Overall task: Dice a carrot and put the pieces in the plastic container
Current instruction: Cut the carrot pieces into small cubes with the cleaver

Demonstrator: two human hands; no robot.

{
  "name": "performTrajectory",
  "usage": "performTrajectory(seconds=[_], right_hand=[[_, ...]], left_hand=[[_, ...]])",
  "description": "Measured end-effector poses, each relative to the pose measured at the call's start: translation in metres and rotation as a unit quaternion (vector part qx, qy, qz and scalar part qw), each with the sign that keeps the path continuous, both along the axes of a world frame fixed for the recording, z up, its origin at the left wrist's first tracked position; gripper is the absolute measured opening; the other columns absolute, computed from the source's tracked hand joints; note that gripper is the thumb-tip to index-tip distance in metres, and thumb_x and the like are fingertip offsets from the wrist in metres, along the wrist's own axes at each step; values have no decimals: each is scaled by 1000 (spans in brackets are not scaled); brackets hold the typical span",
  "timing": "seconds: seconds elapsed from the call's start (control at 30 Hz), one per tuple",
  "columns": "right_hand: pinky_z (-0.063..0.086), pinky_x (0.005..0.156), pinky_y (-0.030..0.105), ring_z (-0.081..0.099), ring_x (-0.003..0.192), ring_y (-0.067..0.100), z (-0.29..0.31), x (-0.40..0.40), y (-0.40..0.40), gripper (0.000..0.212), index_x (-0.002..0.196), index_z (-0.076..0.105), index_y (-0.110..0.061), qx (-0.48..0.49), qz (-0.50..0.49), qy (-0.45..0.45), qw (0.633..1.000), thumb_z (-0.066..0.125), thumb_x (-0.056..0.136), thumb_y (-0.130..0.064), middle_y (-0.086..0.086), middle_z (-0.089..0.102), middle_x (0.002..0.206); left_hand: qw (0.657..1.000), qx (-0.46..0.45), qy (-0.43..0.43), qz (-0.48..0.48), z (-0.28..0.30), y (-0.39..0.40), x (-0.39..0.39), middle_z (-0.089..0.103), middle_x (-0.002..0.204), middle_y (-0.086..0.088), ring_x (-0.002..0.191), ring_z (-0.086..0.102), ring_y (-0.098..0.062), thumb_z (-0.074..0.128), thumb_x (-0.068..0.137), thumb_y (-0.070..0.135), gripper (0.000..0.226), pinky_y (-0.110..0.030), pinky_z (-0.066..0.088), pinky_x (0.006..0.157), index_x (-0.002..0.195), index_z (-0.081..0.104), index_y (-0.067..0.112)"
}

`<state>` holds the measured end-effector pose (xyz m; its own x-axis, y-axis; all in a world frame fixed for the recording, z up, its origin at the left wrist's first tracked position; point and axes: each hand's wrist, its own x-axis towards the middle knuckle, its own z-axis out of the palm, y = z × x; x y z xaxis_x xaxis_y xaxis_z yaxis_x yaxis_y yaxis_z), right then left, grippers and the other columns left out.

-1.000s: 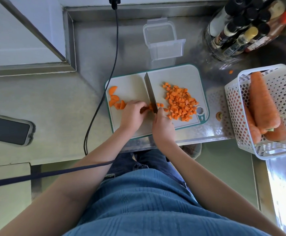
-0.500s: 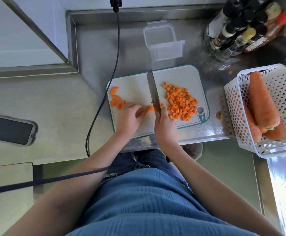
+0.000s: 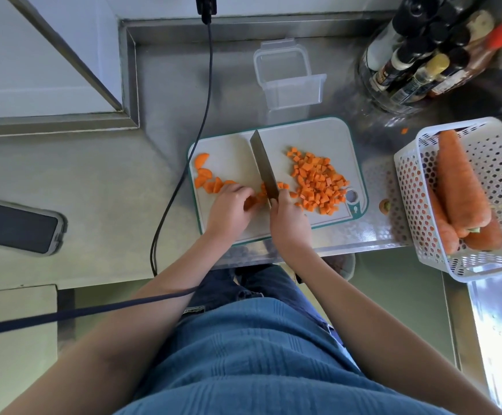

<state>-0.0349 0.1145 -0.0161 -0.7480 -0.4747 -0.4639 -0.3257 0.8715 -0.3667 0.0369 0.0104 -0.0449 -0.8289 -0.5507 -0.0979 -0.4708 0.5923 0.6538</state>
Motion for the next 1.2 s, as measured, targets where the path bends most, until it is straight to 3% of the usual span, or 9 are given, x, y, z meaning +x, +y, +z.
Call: performTrajectory(seconds=[0.1,0.2,0.33,0.53,0.6,0.73,0.97,1.1,1.2], right_hand=[[41,55,36,58,70,34,5,-8,10,21,117,41,-8,-54,-38,4,998,33,103,-21,16,60,79],[32,51,32,46,57,29,11,-17,25,18,96,41,-7,-141,-85,-15,986,36,102,-23,7,50,64],[27,47,30,39,52,19,13,-26,41,20,86,39,-8,-179,-105,-24,978,41,101,-21,0,44,59],[32,49,30,40,52,17,10,-33,60,30,72,34,-21,-183,-133,-63,972,43,100,-23,-1,43,60],[26,45,21,37,53,14,11,-32,62,27,73,36,-19,-175,-108,-71,976,42,100,-20,-1,44,60],[27,43,20,32,51,14,11,-30,64,23,79,38,-8,-174,-91,-71,978,42,100,-17,0,41,57],[26,46,29,40,52,16,15,-31,65,20,83,37,-16,-142,-5,-63,988,42,101,-23,-2,45,60],[28,46,30,46,55,27,11,-32,60,17,94,43,-10,-114,52,-42,991,40,102,-25,9,52,65],[37,51,33,55,64,34,4,-34,56,22,107,43,-8,-52,84,-27,995,36,103,-28,16,57,73]], left_hand=[[1000,-11,-13,-20,2,-3,-7,59,73,-7,80,53,-29,74,76,22,19,-36,44,67,69,66,6],[998,-23,-9,-52,4,-4,-16,63,77,-7,84,54,-29,71,78,21,17,-34,44,70,73,67,5],[992,10,-12,-125,5,-1,-29,67,83,-8,84,59,-27,68,80,13,8,-29,44,77,79,72,6],[989,85,-13,-118,5,-5,-42,65,92,-11,81,63,-23,67,76,-3,19,-36,52,77,93,71,3],[988,80,-24,-128,5,-7,-42,63,91,-10,81,62,-23,71,77,2,14,-37,52,77,90,71,3],[988,33,-45,-144,7,-11,-43,59,89,-9,79,58,-24,71,81,15,13,-33,44,68,85,66,3],[997,-6,-21,-70,6,-4,-40,57,80,-15,69,55,-29,61,89,15,17,-30,31,56,82,56,0],[998,-55,28,-3,8,-1,-18,54,70,-7,59,48,-18,60,89,12,18,-31,38,47,75,52,4],[998,-56,35,11,5,1,-5,53,69,-7,58,49,-20,60,87,11,17,-34,43,46,74,53,4]])
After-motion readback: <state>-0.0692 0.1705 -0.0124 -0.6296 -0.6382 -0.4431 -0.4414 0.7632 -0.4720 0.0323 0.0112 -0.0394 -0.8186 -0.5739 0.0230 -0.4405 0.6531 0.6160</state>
